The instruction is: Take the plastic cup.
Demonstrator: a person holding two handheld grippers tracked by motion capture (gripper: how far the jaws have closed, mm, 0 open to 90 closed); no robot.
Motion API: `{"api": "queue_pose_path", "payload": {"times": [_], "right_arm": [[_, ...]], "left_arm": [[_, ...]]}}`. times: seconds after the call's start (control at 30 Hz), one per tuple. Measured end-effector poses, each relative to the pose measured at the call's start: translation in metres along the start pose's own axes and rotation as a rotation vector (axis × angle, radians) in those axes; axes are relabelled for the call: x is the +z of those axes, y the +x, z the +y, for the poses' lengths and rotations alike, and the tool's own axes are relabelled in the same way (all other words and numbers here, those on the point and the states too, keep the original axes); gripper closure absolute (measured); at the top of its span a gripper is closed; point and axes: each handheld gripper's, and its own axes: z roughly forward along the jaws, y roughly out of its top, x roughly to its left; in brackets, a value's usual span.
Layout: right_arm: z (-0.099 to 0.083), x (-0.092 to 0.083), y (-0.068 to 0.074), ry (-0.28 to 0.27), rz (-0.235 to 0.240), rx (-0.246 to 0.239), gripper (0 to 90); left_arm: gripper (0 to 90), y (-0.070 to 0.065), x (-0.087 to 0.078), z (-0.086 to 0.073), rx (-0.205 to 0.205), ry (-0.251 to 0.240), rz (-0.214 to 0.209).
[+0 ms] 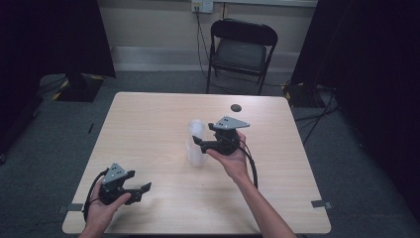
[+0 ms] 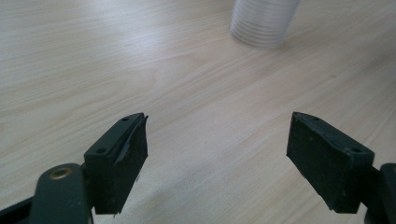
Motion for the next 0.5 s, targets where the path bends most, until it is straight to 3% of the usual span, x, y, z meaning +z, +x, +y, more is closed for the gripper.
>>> {"api": "queue_pose_path", "payload": {"times": [0.5], "right_arm": [[0.001,0.023,0.000,0.011,0.027,0.007,23.6]], "left_arm": [[20.3,0.000,0.001,0.000,0.005,0.006,0.004]]}}
